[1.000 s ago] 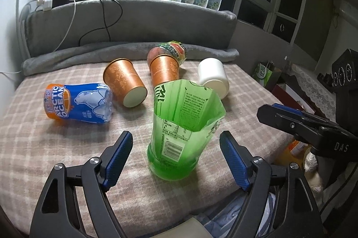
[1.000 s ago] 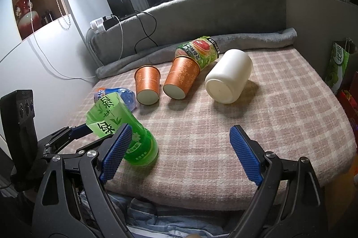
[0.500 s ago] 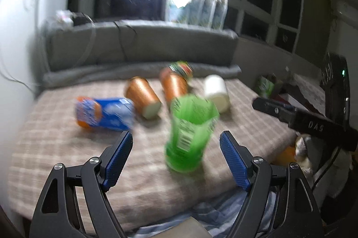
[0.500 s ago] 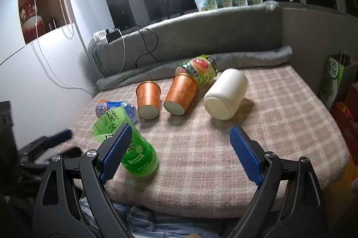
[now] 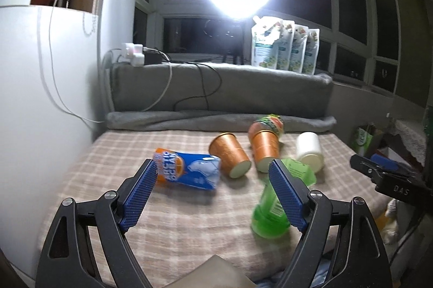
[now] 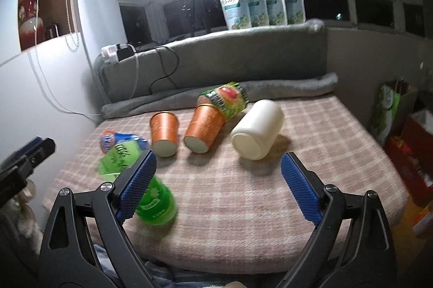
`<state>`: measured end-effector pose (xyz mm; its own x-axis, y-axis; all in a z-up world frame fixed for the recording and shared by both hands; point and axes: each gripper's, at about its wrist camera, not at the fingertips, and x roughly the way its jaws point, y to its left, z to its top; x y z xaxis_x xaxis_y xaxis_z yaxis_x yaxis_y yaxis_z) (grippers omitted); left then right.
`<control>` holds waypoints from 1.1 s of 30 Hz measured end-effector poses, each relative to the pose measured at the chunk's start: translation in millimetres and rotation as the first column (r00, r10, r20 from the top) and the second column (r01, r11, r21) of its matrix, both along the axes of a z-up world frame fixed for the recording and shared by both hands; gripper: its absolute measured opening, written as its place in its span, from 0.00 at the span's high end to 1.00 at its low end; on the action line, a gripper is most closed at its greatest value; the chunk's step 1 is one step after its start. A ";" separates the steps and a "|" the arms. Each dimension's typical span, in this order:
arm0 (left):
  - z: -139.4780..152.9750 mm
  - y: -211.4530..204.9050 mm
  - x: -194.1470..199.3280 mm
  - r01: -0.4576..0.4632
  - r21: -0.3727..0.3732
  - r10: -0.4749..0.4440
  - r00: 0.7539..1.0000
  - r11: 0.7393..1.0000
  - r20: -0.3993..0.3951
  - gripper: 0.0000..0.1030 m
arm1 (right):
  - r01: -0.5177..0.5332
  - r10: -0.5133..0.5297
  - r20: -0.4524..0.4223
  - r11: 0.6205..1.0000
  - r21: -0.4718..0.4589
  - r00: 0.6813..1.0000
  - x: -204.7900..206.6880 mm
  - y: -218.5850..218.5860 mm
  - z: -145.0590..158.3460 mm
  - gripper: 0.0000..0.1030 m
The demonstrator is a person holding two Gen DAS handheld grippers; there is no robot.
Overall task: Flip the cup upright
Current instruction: 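Open the left gripper and pull it back from the standing bottle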
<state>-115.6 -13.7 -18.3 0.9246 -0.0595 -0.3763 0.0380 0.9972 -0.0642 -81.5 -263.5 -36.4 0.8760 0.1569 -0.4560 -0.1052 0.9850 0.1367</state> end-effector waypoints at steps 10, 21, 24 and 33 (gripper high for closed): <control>-0.5 -1.7 3.1 -0.012 0.002 0.012 1.000 1.000 -0.006 0.17 | 0.050 -0.047 0.054 0.997 -0.063 0.997 -3.8 4.8 7.6 0.00; 1.7 -2.7 4.3 -0.012 -0.001 0.012 1.000 1.000 -0.006 0.10 | 0.049 -0.045 0.056 0.997 -0.064 0.997 -3.7 6.1 8.4 0.00; 2.0 -1.8 4.5 -0.014 -0.006 0.014 1.000 1.000 0.001 0.00 | 0.050 -0.046 0.058 0.997 -0.066 0.997 -3.8 6.3 8.6 0.00; 4.4 -2.1 2.9 -0.015 -0.011 0.015 1.000 1.000 0.016 0.00 | 0.049 -0.046 0.056 0.997 -0.063 0.997 -4.1 5.9 8.5 0.00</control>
<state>-112.7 -15.8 -13.9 0.9314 -0.0495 -0.3606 0.0241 0.9969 -0.0748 -85.5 -257.5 -28.0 0.9054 0.0861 -0.4156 -0.0634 0.9957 0.0681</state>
